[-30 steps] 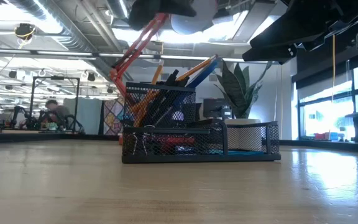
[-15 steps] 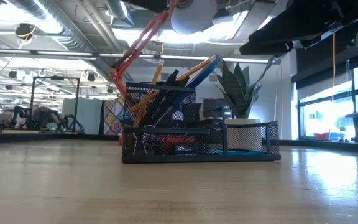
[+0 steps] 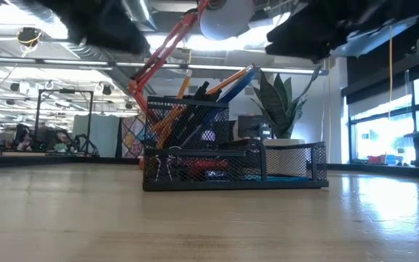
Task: Pick and place office supplies into organizer
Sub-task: Adjust the yellow pencil into the black desk organizer
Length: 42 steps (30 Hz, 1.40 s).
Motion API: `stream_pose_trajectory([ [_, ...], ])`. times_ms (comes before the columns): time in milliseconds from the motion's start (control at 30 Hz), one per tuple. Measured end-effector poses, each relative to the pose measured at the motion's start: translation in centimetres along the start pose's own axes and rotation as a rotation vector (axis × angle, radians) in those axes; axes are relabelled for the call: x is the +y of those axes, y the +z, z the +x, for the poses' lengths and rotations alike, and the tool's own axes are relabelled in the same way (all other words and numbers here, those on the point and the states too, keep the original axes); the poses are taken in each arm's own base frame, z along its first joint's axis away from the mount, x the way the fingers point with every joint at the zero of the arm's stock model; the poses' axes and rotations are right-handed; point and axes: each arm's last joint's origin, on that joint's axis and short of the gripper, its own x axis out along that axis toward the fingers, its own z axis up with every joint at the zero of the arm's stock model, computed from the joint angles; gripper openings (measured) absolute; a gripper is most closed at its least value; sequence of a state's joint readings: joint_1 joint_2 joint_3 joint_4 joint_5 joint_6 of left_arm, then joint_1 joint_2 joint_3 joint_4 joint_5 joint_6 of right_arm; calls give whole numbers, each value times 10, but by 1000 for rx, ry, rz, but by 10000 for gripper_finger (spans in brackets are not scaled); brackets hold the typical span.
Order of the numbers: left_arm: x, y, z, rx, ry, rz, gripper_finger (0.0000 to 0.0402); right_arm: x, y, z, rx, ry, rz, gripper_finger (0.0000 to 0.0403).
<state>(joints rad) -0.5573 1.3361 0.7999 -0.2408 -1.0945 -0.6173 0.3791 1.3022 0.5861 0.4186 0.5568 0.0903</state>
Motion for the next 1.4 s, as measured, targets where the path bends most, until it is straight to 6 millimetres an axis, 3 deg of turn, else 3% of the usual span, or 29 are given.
stream_pose_trajectory([
  [233, 7, -40, -1, -52, 16, -203, 169, -28, 3, 14, -6, -58, 274, 192],
  [567, 8, -52, -7, -57, -6, -228, 169, -57, 2, 27, 75, 130, 555, 190],
  [767, 8, -52, -7, -44, -19, -223, 169, -64, 1, 29, 101, 166, 593, 190],
  [1400, 8, -53, -7, -43, -17, -173, 169, -60, -6, 36, 122, 179, 584, 182],
])
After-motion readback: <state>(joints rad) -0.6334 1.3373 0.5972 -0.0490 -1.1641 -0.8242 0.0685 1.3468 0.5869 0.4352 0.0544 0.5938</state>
